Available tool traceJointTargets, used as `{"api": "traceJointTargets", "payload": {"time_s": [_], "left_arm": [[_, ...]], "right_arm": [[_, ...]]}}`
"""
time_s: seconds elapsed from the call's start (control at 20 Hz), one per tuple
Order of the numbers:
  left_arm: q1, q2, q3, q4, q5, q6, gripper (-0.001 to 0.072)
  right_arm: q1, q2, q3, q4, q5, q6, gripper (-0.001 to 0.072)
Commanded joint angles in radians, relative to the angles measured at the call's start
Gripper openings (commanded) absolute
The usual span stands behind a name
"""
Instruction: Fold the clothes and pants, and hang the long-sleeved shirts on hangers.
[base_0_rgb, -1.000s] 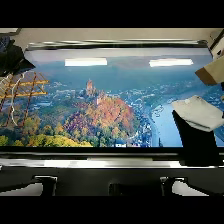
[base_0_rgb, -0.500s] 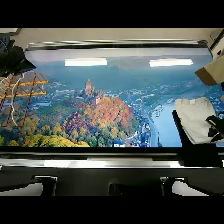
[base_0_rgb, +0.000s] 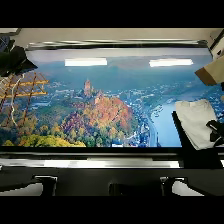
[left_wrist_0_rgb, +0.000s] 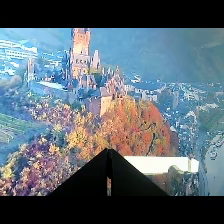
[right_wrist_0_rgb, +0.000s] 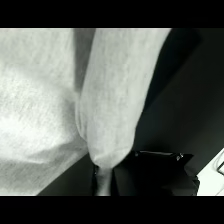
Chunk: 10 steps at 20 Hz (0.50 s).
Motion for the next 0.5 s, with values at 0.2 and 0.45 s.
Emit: {"api": "traceJointTargets", "payload": {"time_s": [0.2, 0.45], "left_arm": [[-0.002, -0.001, 0.000, 0.000, 0.000, 0.000, 0.0020], [-0.002, -0.001, 0.000, 0.000, 0.000, 0.000, 0.0020]], "right_arm": [[0.000, 0.039, -0.004, -0.007, 0.029, -0.003, 0.0038], [0.000, 0.042, -0.075, 0.014, 0.029, -0.003, 0.0039]]}}
